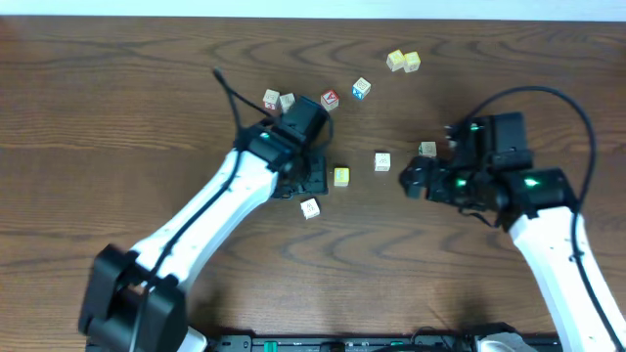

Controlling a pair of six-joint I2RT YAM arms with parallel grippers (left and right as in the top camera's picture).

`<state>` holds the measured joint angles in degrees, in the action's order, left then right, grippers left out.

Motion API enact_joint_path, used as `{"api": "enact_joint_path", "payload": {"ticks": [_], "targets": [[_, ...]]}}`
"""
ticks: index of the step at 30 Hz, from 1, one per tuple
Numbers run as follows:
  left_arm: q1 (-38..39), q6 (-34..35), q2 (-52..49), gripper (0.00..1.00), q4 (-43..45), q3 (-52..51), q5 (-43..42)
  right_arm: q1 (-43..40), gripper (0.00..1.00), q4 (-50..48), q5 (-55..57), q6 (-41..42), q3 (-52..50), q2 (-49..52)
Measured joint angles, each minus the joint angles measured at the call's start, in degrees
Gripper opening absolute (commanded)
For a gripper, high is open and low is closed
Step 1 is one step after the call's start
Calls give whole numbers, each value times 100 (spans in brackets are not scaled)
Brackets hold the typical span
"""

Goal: Lift 4 blocks

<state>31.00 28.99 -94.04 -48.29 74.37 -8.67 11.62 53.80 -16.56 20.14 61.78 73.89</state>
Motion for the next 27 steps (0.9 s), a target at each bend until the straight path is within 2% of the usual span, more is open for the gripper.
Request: {"api": "enact_joint_path", "payload": {"ticks": [3,4,9,13,14,16,17,24,27], "targets": [[-404,293,184,83,-201,28,-13,481,99,144,-105,-44,81,667],[-457,291,192,84,-232,28,-13,509,99,146,-109,-44,90,734],[-1261,457,192,84,-772,39,2,907,97,409,-149,-98,813,2212],[-1829,509,192,84,-1246,48,2,1169,96,431,-96,-131,1580,3010],[-2020,516,192,84,-1394,48,7,1261,92,400,-33,-131,1827,3180],[-2247,531,192,84,-1539,50,4,1390,78,251,118,-116,2105,3338],[-2378,533,192,84,-1604,50,4,1447,77,153,219,-61,2214,3381],[-2868,476,192,84,-1845,48,7,1915,81,-542,1003,627,2341,3748],[-2865,404,192,84,-1860,20,7,2120,77,-715,1163,874,2341,4017]]}}
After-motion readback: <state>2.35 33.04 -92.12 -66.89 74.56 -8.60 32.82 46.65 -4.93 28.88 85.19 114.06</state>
